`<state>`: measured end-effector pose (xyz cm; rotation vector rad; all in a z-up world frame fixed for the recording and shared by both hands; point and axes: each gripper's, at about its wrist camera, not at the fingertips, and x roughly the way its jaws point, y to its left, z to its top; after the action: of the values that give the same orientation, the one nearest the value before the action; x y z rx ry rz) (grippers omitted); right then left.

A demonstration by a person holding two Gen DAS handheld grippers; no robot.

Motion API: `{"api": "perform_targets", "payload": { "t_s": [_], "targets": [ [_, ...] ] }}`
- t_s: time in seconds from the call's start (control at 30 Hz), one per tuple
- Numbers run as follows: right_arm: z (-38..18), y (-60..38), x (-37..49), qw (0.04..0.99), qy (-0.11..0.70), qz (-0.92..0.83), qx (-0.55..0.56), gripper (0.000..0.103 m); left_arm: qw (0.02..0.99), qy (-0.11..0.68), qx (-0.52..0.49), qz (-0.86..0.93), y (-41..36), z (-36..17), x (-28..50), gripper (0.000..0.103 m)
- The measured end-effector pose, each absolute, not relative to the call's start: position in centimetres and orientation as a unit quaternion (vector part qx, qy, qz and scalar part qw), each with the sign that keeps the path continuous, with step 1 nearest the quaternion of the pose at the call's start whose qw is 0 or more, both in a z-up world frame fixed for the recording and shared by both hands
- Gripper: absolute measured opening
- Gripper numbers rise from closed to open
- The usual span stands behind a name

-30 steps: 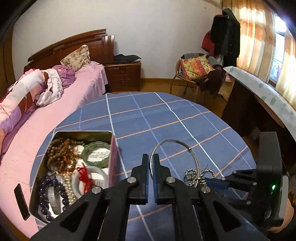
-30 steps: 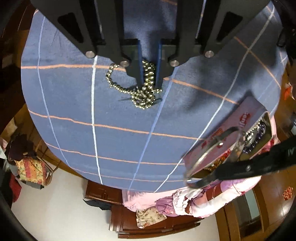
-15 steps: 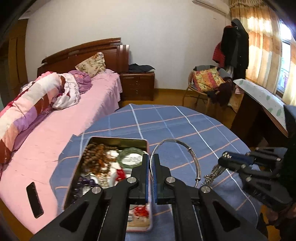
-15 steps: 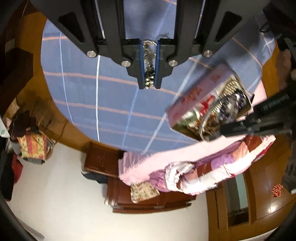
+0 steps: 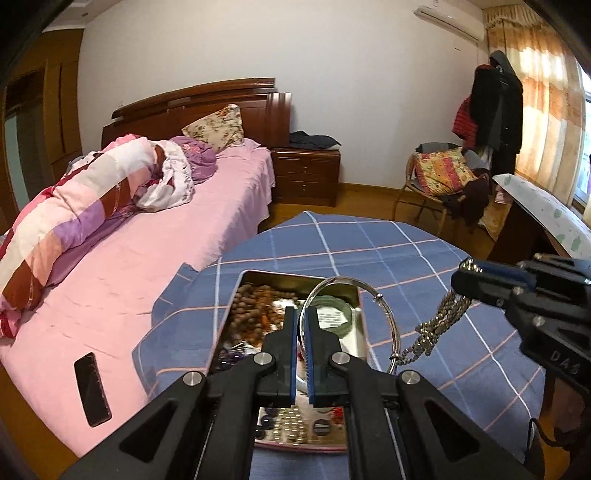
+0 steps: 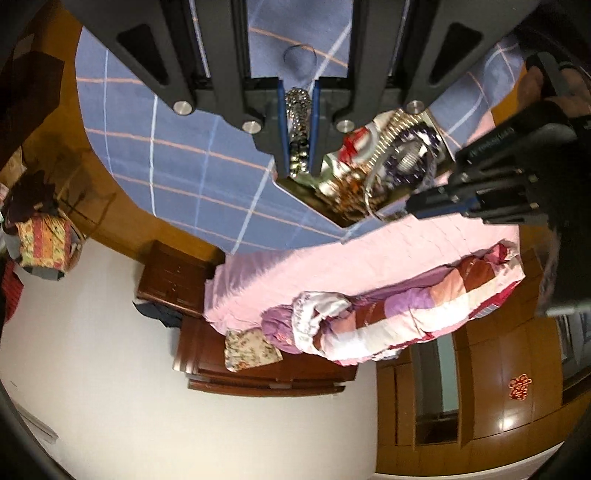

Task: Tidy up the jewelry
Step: 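Carry the silver bangle and bead chain over the tin with both tools, then lower the bangle and chain into the tin and open both tools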

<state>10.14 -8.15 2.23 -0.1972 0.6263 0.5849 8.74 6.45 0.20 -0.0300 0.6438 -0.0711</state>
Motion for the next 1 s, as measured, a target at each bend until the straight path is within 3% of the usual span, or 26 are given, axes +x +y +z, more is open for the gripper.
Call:
{"api": "perform_targets", "payload": {
  "t_s": [0.4,1.0],
  "targets": [
    [4.4,-4.0,10.2,0.903,0.276,0.309,-0.112,0.012,0.946,0.323,-0.024,-0.013,9.0,-0.7,9.1,0.002],
    [-3.3,-1.4,13.0,0.866,0.369,0.317,-0.112,0.012,0.923,0.385,-0.02,-0.002,9.5,-5.6,10.7,0.003]
  ]
}}
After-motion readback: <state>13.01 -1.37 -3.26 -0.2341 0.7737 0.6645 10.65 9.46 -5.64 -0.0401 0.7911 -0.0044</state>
